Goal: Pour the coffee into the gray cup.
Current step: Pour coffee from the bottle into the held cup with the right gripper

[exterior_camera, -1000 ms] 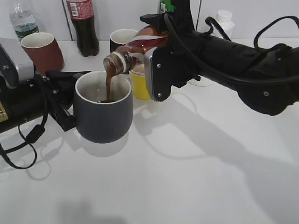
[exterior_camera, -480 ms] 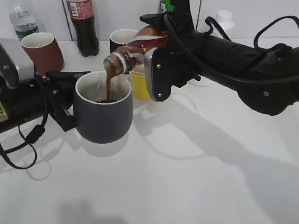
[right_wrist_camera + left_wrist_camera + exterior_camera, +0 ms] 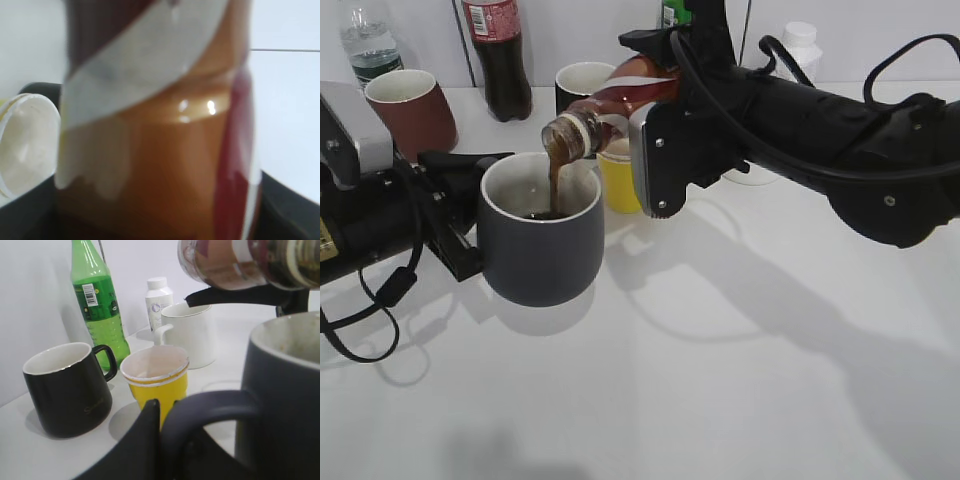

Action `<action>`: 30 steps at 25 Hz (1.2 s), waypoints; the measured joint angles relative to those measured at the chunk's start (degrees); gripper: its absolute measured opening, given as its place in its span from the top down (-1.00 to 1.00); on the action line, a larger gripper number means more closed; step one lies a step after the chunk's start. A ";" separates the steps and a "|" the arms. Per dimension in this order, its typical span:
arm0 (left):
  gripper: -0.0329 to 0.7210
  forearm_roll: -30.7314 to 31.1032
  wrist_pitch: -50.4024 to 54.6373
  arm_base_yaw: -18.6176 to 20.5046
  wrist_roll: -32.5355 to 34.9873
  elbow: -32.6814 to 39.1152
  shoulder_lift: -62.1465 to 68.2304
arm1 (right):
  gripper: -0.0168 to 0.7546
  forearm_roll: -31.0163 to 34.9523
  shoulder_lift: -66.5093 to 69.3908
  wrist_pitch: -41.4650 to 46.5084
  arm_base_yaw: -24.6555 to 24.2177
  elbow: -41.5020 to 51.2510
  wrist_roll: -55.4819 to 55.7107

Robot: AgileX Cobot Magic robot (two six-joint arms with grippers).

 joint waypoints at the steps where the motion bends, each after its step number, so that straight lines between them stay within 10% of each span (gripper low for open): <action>1: 0.80 0.00 0.00 0.00 0.00 0.00 0.00 | -0.41 0.00 0.00 0.00 0.00 0.00 -0.06; 30: 0.79 -0.02 0.04 0.00 0.00 0.00 0.00 | -0.41 0.00 0.00 -0.17 0.00 0.00 -2.02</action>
